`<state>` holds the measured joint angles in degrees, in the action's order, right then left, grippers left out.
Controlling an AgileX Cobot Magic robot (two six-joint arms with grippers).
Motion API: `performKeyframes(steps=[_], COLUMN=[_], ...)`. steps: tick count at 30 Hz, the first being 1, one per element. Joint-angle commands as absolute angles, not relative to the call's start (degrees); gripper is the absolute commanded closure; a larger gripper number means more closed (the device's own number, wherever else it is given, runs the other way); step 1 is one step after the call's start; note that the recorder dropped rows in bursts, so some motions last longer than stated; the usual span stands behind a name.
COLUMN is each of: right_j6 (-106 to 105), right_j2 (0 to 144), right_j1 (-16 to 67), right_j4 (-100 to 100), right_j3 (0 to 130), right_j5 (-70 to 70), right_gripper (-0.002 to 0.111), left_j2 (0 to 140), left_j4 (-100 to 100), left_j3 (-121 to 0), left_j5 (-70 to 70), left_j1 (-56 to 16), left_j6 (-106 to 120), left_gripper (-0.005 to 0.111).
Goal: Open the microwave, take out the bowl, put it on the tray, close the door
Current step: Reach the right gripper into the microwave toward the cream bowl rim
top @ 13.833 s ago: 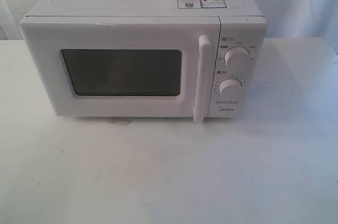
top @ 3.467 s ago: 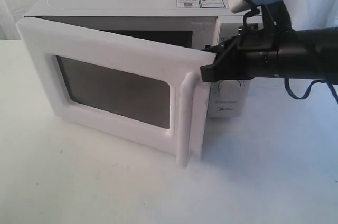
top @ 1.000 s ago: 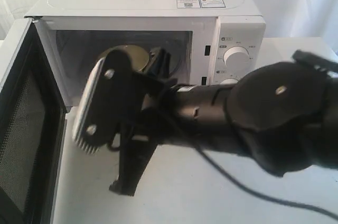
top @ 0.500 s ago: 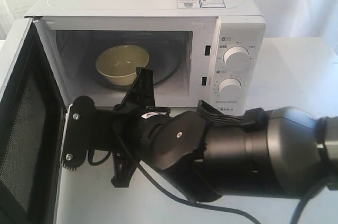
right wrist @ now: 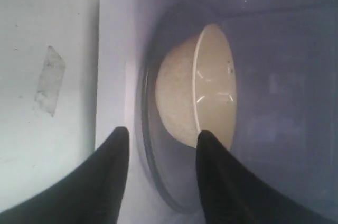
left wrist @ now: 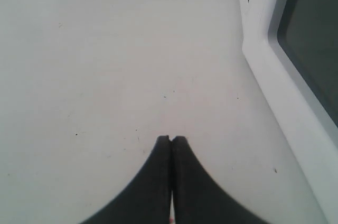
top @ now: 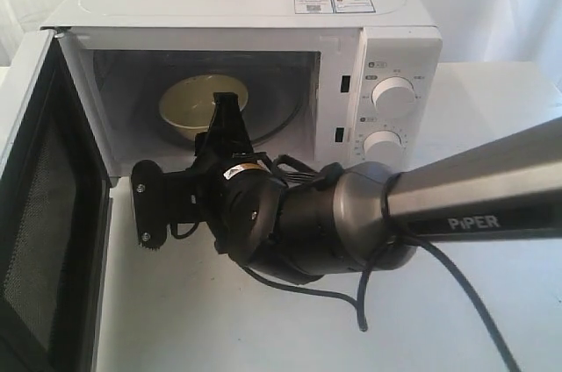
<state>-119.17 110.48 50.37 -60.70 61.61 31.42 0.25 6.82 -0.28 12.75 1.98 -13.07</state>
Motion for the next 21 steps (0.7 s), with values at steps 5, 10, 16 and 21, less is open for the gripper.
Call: performKeyframes(steps=[5, 10, 16, 21], right_j6=[-115.22, -115.22, -115.12, -111.71], right_j2=[115.49, 118.16, 121.22, 122.02], right_j1=[48.05, 46.24, 45.66, 44.44], right_j4=[-55.32, -54.20, -53.89, -53.89], right_j3=[68.74, 71.29, 75.04, 76.27], right_j5=[34.11, 33.45, 33.49, 32.24], right_gripper=[0.067, 0.062, 0.057, 0.057], left_j2=[0.00, 0.00, 0.00, 0.00], left_j4=[6.62, 6.62, 6.62, 6.62], left_j3=[0.00, 0.00, 0.00, 0.00], left_j5=[12.88, 12.88, 12.88, 12.88], left_j1=[2.17, 2.17, 2.17, 2.17], left_j6=[-13.07, -13.07, -13.07, -13.07], left_gripper=[0.107, 0.107, 0.107, 0.107])
